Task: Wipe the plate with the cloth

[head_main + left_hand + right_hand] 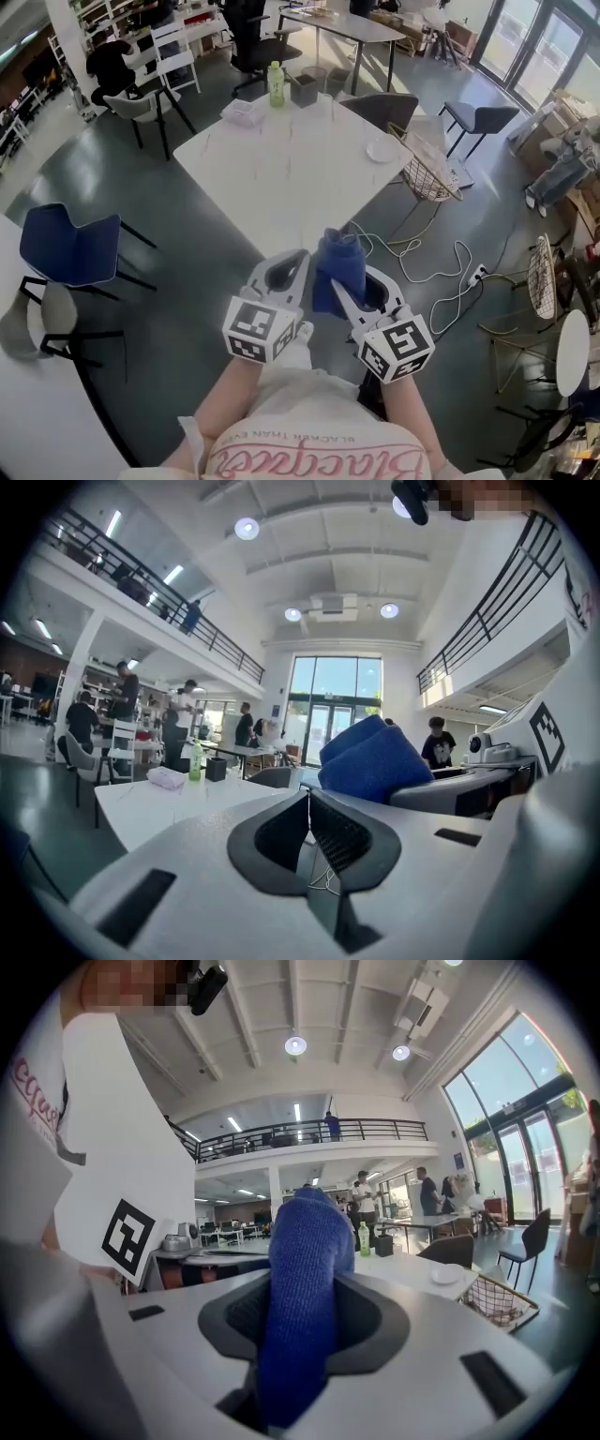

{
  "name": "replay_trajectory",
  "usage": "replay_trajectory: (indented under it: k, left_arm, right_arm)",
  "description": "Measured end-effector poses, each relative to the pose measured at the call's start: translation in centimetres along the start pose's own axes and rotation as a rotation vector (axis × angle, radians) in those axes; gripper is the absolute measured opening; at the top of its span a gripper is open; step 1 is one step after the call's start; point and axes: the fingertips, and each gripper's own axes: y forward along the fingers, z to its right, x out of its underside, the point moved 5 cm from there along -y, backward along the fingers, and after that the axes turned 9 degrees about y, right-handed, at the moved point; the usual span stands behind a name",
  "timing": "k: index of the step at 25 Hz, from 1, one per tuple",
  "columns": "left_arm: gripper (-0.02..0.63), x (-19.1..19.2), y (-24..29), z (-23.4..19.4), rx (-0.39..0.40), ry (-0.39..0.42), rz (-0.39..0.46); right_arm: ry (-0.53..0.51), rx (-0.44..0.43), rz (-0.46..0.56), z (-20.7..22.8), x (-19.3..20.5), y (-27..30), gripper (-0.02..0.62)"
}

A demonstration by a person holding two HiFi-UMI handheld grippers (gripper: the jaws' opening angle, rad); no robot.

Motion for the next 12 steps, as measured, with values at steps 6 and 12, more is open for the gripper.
replay_trajectory:
  k: [6, 12]
  left_arm:
    - [0.005, -0.5, 5.2, -1.9, 0.062, 0.006, -0.008]
    - [0.005, -0.9, 9.9, -3.3, 0.12, -0.001, -0.011]
  right_arm:
    - [0.023, 0.067, 0.019, 4.0, -1.5, 2.3, 0.13]
    - [0.033, 0.121, 0.006, 7.4, -2.5, 4.5, 0.13]
